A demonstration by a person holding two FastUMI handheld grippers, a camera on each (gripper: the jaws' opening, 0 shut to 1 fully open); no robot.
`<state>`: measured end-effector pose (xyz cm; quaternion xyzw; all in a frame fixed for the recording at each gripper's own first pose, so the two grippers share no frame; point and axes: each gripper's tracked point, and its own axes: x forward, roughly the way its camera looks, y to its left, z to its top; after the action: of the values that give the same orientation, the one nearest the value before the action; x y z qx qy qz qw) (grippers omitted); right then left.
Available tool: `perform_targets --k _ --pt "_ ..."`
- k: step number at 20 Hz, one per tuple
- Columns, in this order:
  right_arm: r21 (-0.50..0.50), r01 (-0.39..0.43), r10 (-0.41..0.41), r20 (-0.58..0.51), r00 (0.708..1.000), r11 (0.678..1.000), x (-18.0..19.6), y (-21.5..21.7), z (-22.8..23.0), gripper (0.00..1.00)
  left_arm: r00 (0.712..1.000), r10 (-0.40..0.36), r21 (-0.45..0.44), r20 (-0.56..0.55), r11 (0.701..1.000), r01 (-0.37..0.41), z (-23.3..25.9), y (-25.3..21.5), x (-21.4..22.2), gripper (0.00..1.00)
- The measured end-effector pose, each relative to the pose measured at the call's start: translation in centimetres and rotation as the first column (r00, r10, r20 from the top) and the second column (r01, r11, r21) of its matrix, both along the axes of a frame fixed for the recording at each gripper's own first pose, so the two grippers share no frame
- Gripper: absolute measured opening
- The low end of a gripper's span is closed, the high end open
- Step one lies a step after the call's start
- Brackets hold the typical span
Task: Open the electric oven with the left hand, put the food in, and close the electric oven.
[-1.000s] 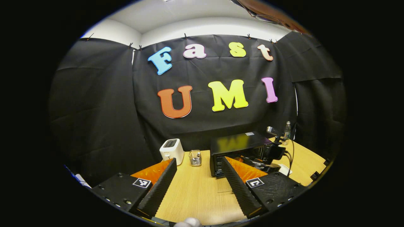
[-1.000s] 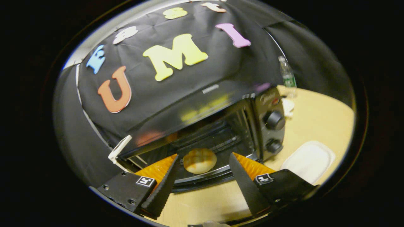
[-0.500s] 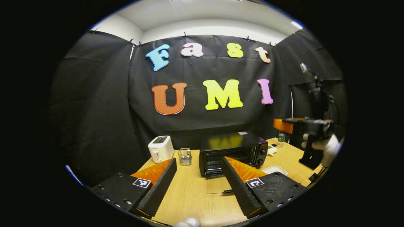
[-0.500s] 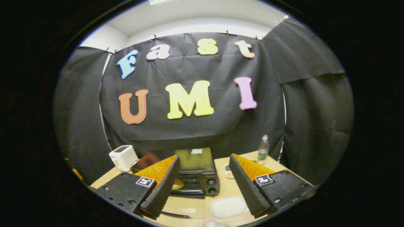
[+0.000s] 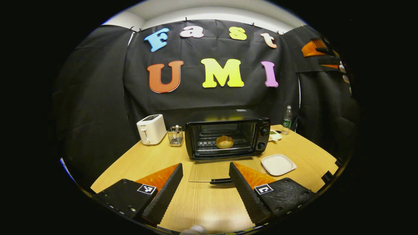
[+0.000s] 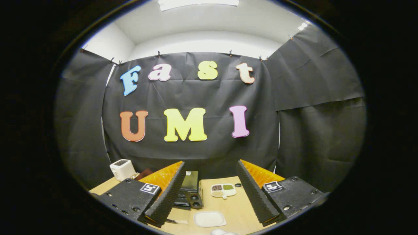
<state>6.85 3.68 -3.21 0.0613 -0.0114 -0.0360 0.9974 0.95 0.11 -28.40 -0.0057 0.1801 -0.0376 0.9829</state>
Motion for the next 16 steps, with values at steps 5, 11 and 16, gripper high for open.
perform_targets --k 5,11,16 --pt "-0.020 -0.006 0.006 0.013 1.000 1.000 -1.1 -1.4 1.6 0.96 0.988 -0.037 -0.004 -0.147 0.999 0.036 -7.4 -3.3 -0.1 0.93" --pt "-0.018 0.002 -0.002 0.007 1.000 1.000 -1.4 -2.5 2.3 0.96 0.964 -0.073 -0.024 -0.257 0.997 0.069 -12.6 -7.3 1.9 0.94" --pt "-0.005 0.020 -0.020 -0.006 1.000 1.000 -0.9 -3.6 2.2 0.96 0.942 -0.044 -0.023 -0.334 0.999 0.038 -15.5 -7.3 3.0 0.93"
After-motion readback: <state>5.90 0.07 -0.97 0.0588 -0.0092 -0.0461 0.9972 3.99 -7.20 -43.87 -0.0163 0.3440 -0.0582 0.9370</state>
